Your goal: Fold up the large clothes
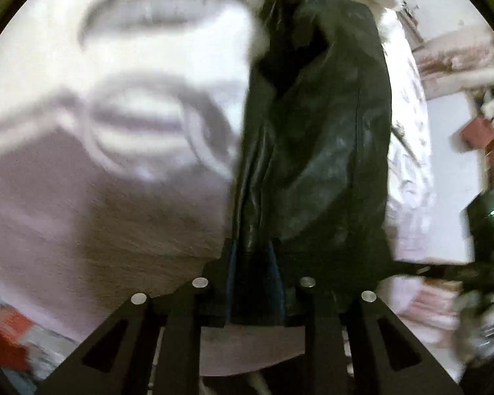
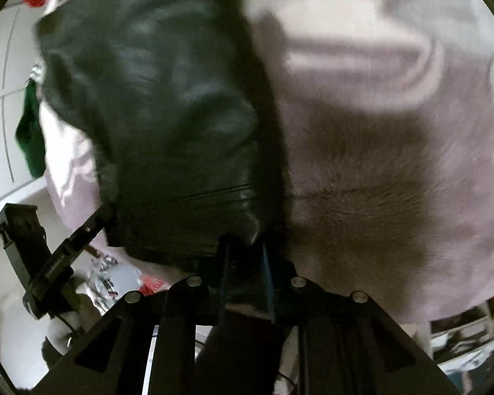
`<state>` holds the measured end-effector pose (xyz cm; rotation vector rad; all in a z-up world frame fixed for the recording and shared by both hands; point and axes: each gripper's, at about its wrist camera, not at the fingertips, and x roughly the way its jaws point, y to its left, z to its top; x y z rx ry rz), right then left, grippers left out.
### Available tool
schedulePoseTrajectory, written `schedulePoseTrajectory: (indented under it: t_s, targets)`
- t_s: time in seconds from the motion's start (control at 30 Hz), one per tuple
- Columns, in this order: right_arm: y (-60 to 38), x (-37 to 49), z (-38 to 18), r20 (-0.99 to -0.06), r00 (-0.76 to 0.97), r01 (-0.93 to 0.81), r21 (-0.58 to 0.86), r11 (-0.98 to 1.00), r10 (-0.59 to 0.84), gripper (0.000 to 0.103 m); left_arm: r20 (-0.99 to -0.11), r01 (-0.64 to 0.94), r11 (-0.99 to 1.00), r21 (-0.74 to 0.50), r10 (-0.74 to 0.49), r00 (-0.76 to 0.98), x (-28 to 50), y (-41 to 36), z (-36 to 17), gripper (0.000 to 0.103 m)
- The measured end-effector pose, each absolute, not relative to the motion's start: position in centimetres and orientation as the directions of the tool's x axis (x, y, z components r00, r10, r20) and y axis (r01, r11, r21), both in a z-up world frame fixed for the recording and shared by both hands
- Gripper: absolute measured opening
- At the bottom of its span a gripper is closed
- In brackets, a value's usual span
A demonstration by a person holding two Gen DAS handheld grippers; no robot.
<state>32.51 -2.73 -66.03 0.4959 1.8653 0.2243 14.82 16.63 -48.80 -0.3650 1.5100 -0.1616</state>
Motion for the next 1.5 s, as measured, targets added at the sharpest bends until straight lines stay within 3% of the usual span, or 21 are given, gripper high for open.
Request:
schedulePoseTrajectory:
  t_s: [0.03, 0.07, 0.1, 0.17, 0.37, 0.47, 0.6, 0.73, 0.83, 0.93, 1.03, 1.17, 1.3, 1.33, 1.37, 1.43, 1.5]
  targets:
    - [-2.2, 33.4, -64.7, -0.869, -0.251, 0.177, 0.392, 0.903, 0.426, 0.022, -0.956, -0.105, 0.952, -0.287, -0.278, 0.092, 15.4, 16.9, -47.8, 0.029]
    - [-1.3, 34.6, -63.4, -0.883, -0.225, 0.125, 0.393, 0.911, 0.412, 0.022, -0.960, -0.106, 0.958, -0.267, -0.254, 0.121, 15.8, 17.3, -47.4, 0.044]
    - [-0.4, 36.2, -62.1, -0.899, -0.197, 0.063, 0.386, 0.920, 0.391, 0.022, -0.963, -0.112, 0.965, -0.236, -0.217, 0.163, 16.5, 17.9, -47.3, 0.068]
    - [1.2, 38.9, -60.8, -0.908, -0.154, -0.010, 0.395, 0.918, 0.389, 0.022, -0.967, -0.128, 0.978, -0.162, -0.131, 0.219, 17.7, 18.8, -48.2, 0.082]
    - [9.0, 50.5, -62.7, -0.912, -0.050, -0.088, 0.409, 0.908, 0.406, 0.022, -0.976, -0.194, 0.981, 0.025, 0.065, 0.207, 21.2, 21.8, -54.0, 0.082]
    - [13.1, 53.9, -66.3, -0.946, -0.061, -0.131, 0.322, 0.938, 0.317, 0.021, -0.979, -0.211, 0.977, 0.006, 0.049, 0.200, 21.8, 22.9, -55.5, 0.084]
    - [12.8, 55.8, -70.0, -0.955, -0.105, -0.055, 0.283, 0.958, 0.276, 0.020, -0.978, -0.213, 0.977, -0.027, 0.018, 0.207, 22.5, 23.4, -56.8, 0.098]
    - [13.8, 56.5, -69.8, -0.965, -0.139, -0.095, 0.235, 0.967, 0.221, 0.020, -0.970, -0.224, 0.974, -0.033, 0.023, 0.242, 22.6, 23.5, -57.7, 0.103]
    - [12.5, 56.8, -66.7, -0.938, -0.176, -0.081, 0.314, 0.946, 0.297, 0.021, -0.971, -0.233, 0.972, -0.034, 0.023, 0.237, 22.8, 22.9, -57.8, 0.103]
    - [9.0, 56.5, -62.5, -0.948, -0.070, -0.068, 0.315, 0.947, 0.310, 0.021, -0.977, -0.245, 0.968, -0.060, -0.006, 0.215, 23.2, 23.1, -57.3, 0.103]
    - [7.4, 56.2, -64.6, -0.972, -0.070, -0.121, 0.232, 0.965, 0.225, 0.020, -0.975, -0.302, 0.949, -0.090, -0.022, 0.221, 24.1, 23.3, -54.7, 0.103]
    - [7.4, 57.9, -69.6, -0.952, -0.121, -0.076, 0.292, 0.953, 0.282, 0.020, -0.936, -0.319, 0.940, -0.119, 0.001, 0.351, 24.5, 22.4, -48.2, 0.103]
    - [5.5, 59.9, -65.5, -0.895, -0.172, -0.102, 0.432, 0.896, 0.412, 0.021, -0.913, -0.300, 0.942, -0.152, -0.017, 0.408, 25.5, 17.7, -43.9, 0.103]
    - [4.0, 60.8, -64.0, -0.885, -0.135, -0.102, 0.460, 0.882, 0.446, 0.028, -0.914, -0.291, 0.941, -0.172, -0.042, 0.403, 26.2, 16.0, -43.6, 0.103]
    - [2.7, 61.6, -63.3, -0.879, -0.113, -0.100, 0.474, 0.875, 0.463, 0.047, -0.917, -0.286, 0.940, -0.185, -0.060, 0.395, 26.7, 14.4, -43.9, 0.103]
    - [-0.6, 64.9, -63.7, -0.853, -0.082, -0.067, 0.522, 0.851, 0.516, 0.073, -0.921, -0.275, 0.944, -0.185, -0.069, 0.383, 28.0, 11.7, -45.3, 0.103]
    - [-2.3, 67.5, -66.4, -0.842, -0.090, -0.033, 0.537, 0.843, 0.532, 0.077, -0.934, -0.257, 0.958, -0.127, -0.028, 0.357, 29.6, 10.0, -46.7, 0.103]
